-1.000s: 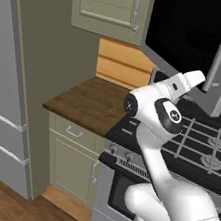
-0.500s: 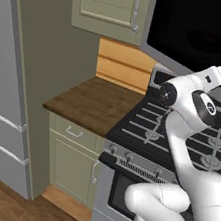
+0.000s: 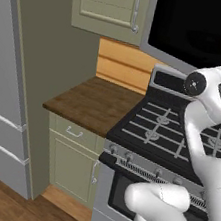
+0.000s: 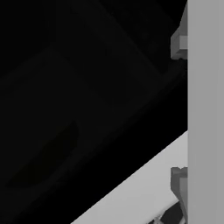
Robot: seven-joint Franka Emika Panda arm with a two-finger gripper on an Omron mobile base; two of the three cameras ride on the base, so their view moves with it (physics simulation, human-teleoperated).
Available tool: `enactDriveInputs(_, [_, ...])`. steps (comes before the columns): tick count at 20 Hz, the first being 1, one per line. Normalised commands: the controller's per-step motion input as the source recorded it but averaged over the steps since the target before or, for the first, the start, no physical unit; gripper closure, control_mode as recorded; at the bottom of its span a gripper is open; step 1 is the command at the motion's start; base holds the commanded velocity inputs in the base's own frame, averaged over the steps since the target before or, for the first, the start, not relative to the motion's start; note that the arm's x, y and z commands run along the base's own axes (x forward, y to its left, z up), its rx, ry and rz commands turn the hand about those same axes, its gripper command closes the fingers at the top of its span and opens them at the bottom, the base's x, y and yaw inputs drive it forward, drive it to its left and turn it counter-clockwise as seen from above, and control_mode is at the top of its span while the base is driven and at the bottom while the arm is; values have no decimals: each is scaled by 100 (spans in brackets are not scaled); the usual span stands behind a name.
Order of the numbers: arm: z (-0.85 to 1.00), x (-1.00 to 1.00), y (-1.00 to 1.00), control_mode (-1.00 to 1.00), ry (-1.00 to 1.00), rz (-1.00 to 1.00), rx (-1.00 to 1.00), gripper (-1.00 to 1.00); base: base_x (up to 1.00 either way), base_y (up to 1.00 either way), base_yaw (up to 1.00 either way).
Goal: Pick the garlic from the sink and place it in the bowl. Then pick the bowl and place it in the microwave. Then close the microwave door and press the start button.
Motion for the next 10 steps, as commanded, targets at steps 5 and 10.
enactDriveInputs(5, [9, 24, -26, -100, 0, 1, 7, -100, 0, 0, 0])
enactDriveInputs(10, [6, 33, -34, -100, -1, 6, 5, -100, 0, 0, 0])
